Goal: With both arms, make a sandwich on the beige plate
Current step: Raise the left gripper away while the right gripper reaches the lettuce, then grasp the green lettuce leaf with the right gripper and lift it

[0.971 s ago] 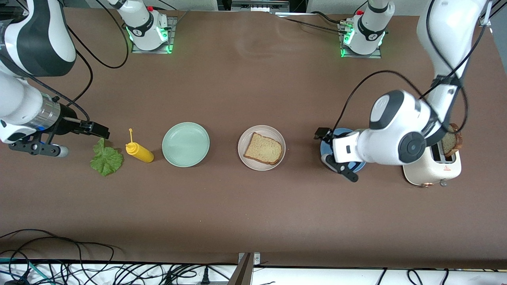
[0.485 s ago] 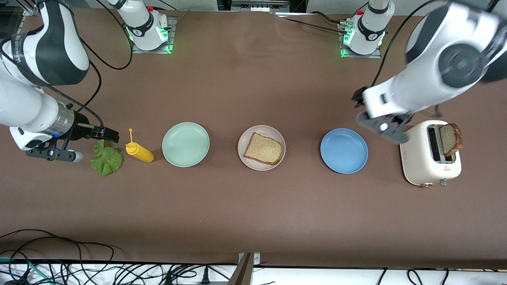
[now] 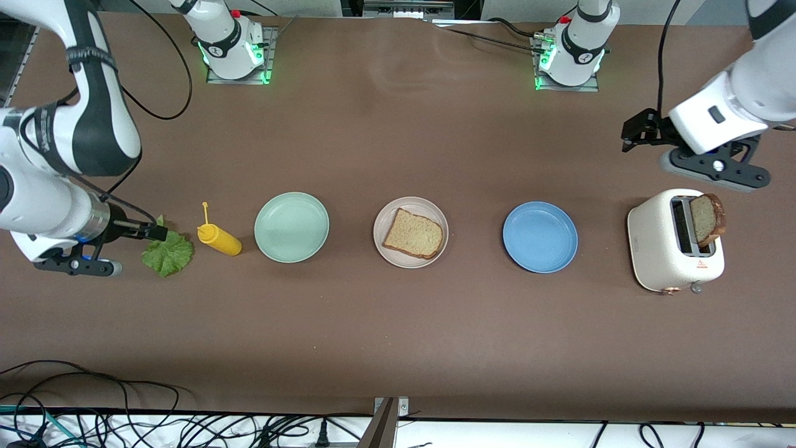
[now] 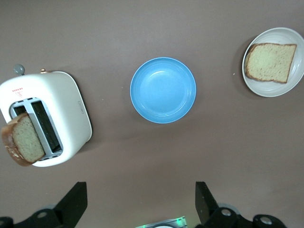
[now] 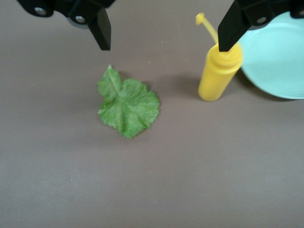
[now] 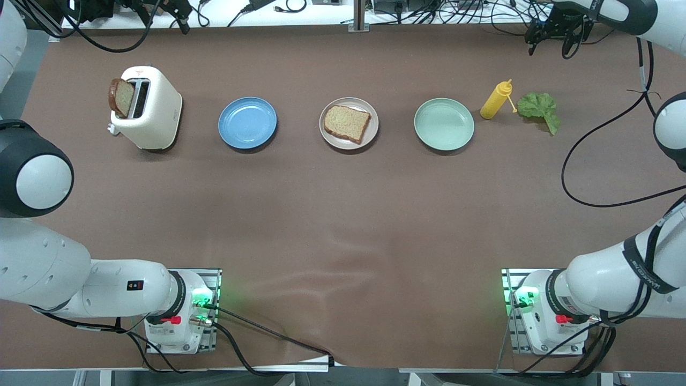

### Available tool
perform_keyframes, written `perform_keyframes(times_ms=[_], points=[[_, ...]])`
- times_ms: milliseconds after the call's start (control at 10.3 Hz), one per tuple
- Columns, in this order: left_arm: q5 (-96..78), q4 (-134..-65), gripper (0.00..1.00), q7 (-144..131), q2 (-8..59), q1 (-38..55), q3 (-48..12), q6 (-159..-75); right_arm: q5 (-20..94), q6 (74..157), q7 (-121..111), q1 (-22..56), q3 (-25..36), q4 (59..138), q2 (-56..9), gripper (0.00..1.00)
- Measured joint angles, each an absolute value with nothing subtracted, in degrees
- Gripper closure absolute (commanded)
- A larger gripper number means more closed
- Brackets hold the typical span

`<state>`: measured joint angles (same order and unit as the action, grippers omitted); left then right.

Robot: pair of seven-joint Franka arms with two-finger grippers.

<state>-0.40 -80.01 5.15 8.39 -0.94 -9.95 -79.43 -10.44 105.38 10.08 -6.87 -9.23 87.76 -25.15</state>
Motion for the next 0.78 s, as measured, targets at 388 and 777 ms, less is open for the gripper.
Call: perform_keyframes(times_ms=[388,777], points=[[-0.5,-84.7,0.00,4.2,3.1,-0.1,-9.5,-84.8,-10.5,113.5,2.2,-13.4,-9.0,90.2,-32.0,0.00],[-0.5,-92.4,0.00,4.1,-6.5,4.1,-4.4,-84.8,-10.5,125.6,2.0,-13.9,-8.1,99.9,-33.2,0.00]])
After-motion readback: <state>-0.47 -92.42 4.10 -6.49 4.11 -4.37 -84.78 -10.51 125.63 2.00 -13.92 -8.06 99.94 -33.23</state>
